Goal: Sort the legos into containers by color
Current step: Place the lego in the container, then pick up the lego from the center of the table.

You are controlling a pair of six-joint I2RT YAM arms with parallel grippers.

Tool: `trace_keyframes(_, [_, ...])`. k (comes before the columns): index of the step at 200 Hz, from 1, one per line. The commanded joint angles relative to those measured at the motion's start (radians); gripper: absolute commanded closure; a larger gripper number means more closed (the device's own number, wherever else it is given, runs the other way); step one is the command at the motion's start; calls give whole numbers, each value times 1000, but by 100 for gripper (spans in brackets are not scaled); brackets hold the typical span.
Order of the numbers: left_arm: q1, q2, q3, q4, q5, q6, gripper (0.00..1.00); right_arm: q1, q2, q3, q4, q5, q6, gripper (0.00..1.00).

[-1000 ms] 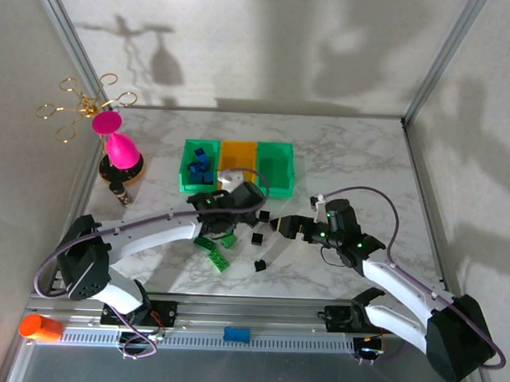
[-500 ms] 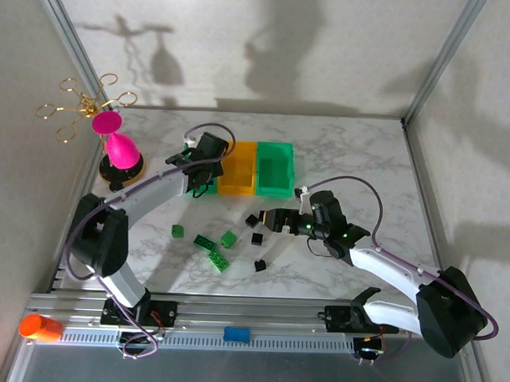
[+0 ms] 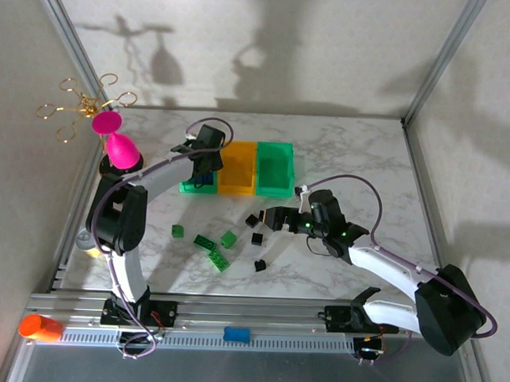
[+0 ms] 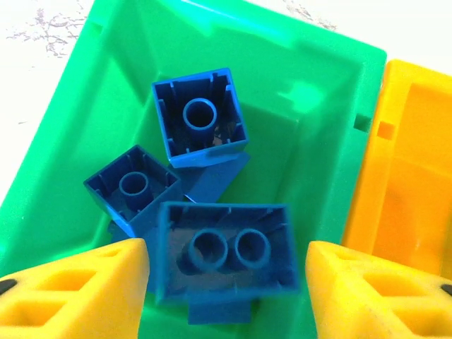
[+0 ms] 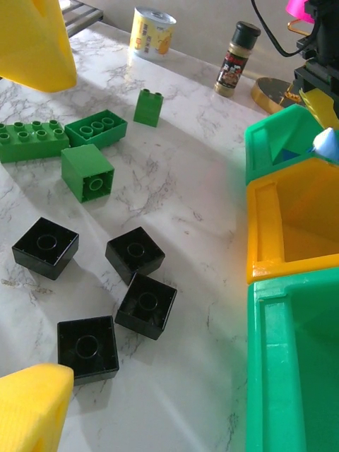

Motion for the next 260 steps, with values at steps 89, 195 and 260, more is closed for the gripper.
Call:
trace_keyframes(89, [-44,-245,-92,-3,47,38,40,1,-26,47,-68,64,-8,1])
trace_keyframes(195, [-460,-337,-292,3,92,36,35,-93,-143,-79,-169,18,62,1])
trace_keyframes(260, [-469,-122,-234,10,146,40,35,-106,-129,-129,-122,1,108,1])
